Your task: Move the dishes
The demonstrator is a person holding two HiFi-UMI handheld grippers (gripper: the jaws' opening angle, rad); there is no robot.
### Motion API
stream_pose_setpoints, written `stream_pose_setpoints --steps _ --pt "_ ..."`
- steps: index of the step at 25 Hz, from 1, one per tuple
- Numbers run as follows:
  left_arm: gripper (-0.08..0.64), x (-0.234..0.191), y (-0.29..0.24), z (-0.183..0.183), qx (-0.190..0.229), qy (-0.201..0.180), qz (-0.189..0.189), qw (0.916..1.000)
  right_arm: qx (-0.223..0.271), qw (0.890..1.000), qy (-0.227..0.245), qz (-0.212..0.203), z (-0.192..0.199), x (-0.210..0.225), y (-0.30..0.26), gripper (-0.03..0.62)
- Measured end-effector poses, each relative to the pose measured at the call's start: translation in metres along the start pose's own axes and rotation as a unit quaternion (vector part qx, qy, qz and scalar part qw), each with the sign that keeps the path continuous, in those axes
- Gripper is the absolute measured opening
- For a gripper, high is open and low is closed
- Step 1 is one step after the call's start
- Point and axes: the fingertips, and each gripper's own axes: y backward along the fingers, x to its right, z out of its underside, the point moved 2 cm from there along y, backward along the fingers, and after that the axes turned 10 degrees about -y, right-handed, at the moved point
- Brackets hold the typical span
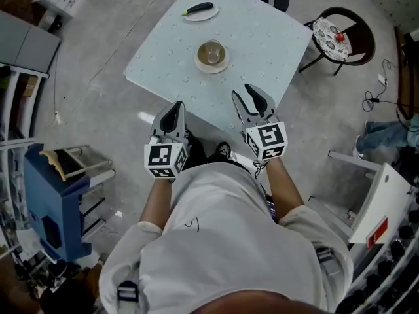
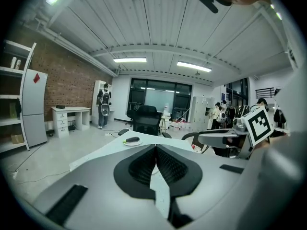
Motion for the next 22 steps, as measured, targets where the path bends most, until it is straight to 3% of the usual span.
stream_pose_setpoints --steps 6,13,16,22 --pt "0.02 -0.037 -0.06 -0.003 0.0 0.002 0.027 0.9996 -0.005 1.0 -0.003 0.018 -0.008 0.015 -0.05 0.163" --pt "0.02 -0.103 -0.15 -0.024 -0.002 -0.012 0.096 0.9953 -0.003 0.998 -0.019 0.068 -0.035 0.035 -0.133 0.178" --pt "0.02 -0.119 -0.181 -0.03 -0.011 -0.019 0.149 0.9885 -0.007 0.994 -0.029 0.106 -0.044 0.035 -0.152 0.183" --pt "0.02 -0.139 -0.238 -0.026 -0.03 -0.047 0.249 0.9669 -0.023 0.981 -0.062 0.181 -0.036 0.04 -0.186 0.184"
